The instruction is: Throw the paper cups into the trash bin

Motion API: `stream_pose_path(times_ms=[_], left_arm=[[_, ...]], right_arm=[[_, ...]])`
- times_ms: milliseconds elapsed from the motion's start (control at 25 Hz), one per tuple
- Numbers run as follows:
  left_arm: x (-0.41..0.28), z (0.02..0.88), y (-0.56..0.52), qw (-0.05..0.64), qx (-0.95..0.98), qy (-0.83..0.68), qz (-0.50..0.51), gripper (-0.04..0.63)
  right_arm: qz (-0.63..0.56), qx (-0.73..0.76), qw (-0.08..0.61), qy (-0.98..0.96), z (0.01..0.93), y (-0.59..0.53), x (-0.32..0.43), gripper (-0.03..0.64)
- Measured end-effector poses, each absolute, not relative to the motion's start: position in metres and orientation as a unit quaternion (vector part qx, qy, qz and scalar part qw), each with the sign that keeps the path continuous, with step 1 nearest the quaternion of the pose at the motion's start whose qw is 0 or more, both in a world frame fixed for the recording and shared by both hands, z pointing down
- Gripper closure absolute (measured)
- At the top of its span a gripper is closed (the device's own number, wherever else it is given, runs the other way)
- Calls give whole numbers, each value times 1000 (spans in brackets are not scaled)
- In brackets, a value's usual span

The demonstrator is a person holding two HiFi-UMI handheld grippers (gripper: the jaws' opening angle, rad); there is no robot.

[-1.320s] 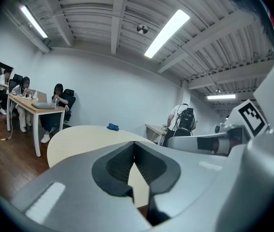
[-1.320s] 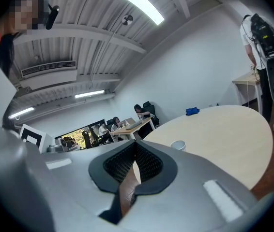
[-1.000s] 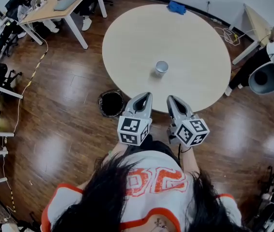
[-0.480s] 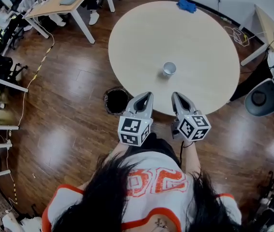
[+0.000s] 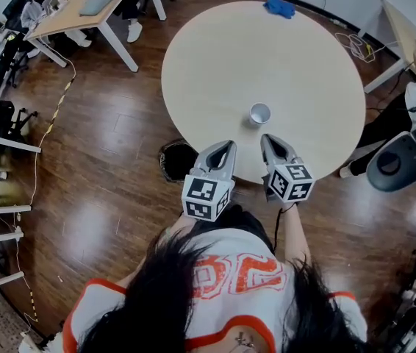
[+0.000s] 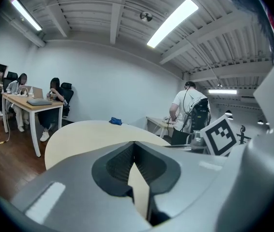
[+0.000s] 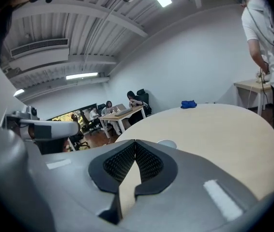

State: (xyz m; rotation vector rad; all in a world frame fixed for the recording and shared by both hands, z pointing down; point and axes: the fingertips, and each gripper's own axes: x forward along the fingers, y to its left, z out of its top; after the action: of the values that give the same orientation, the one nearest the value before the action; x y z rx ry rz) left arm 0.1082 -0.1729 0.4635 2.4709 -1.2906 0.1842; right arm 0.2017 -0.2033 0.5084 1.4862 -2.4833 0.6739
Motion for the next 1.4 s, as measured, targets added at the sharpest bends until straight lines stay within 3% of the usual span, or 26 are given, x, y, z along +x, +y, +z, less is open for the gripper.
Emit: stream_pose_path(times_ms=[160,640,1240,1400], left_arm=[[106,469,-180,178,873,-448,72,595],[88,472,-208,189,869,-452,68,595],[70,482,-222,202,864,-456,73,595],[72,482,-223,202,864,-456,72,595]], right_arm=[[196,486,144,-839,529,-220,197,546],[119,434,345,-824,587,-261,188,471],[91,416,466,-776,627,-268,189,476],[90,428,467,-769,628,-272,195,575]])
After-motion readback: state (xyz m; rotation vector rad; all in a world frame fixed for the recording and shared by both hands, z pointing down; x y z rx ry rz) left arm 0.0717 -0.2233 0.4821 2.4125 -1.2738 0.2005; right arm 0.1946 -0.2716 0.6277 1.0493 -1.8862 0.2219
